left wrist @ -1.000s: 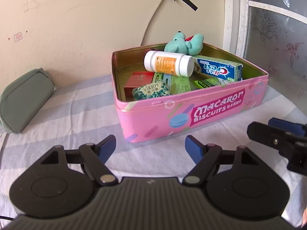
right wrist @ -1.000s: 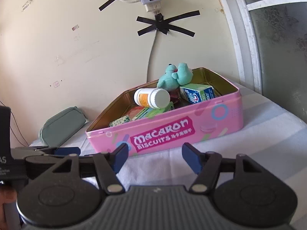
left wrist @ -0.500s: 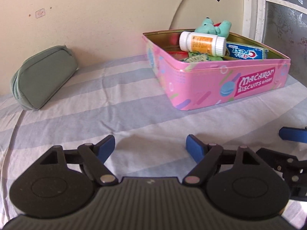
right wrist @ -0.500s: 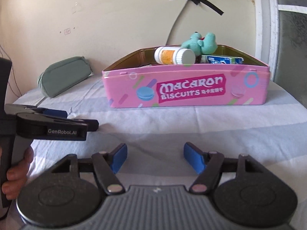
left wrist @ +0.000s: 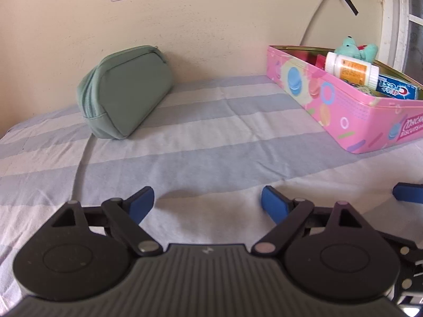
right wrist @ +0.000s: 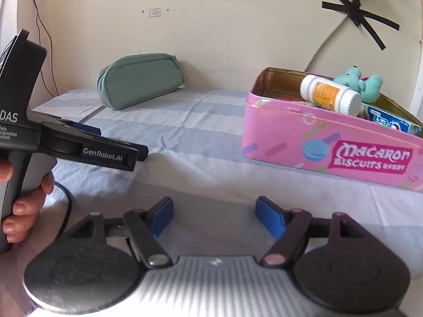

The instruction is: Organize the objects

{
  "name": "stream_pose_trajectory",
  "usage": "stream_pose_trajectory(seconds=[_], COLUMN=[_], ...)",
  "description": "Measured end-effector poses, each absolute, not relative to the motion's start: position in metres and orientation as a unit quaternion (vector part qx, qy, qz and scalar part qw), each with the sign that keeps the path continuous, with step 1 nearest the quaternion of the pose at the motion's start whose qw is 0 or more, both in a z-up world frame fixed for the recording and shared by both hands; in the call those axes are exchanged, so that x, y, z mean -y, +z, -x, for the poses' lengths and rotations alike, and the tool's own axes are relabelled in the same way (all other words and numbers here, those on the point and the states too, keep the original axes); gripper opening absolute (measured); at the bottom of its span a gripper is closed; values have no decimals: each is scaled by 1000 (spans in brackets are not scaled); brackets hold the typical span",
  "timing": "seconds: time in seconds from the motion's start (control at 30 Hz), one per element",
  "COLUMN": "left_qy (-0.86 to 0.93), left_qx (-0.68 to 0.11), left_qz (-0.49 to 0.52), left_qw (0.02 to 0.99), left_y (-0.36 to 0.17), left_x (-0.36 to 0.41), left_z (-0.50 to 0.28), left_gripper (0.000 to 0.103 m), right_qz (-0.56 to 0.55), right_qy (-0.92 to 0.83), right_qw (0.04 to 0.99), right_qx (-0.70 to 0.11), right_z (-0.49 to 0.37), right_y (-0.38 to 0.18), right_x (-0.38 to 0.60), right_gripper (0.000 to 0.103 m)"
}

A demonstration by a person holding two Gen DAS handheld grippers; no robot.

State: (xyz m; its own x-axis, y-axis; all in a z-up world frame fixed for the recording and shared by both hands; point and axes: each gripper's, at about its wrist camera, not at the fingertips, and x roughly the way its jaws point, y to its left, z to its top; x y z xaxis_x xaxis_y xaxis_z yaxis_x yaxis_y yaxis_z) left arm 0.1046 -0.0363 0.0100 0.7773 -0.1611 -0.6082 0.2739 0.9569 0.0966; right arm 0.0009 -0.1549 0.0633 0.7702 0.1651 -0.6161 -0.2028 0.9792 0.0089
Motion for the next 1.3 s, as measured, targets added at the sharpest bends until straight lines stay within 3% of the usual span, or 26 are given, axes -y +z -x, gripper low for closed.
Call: stream_pose_trajectory(seconds=[0.6, 0.9, 1.3], left_qy=[-73, -3, 76], left_qx=[-319, -329, -328], left_qz=[-73, 2, 75], left_qw=[942, 944, 939], left_y=[9, 9, 14], left_x=[-36, -95, -151], left_z=[-139, -166, -183], left_gripper=[92, 91, 91], right_qz=[51, 61, 61], right_qy=[165, 195, 190], right_qw=[924, 916, 917], right_qx=[-341, -346, -346], right_z=[-58, -110, -181], right_y=[62, 59, 57], right_x=[71, 13, -56], right_gripper=[76, 83, 80])
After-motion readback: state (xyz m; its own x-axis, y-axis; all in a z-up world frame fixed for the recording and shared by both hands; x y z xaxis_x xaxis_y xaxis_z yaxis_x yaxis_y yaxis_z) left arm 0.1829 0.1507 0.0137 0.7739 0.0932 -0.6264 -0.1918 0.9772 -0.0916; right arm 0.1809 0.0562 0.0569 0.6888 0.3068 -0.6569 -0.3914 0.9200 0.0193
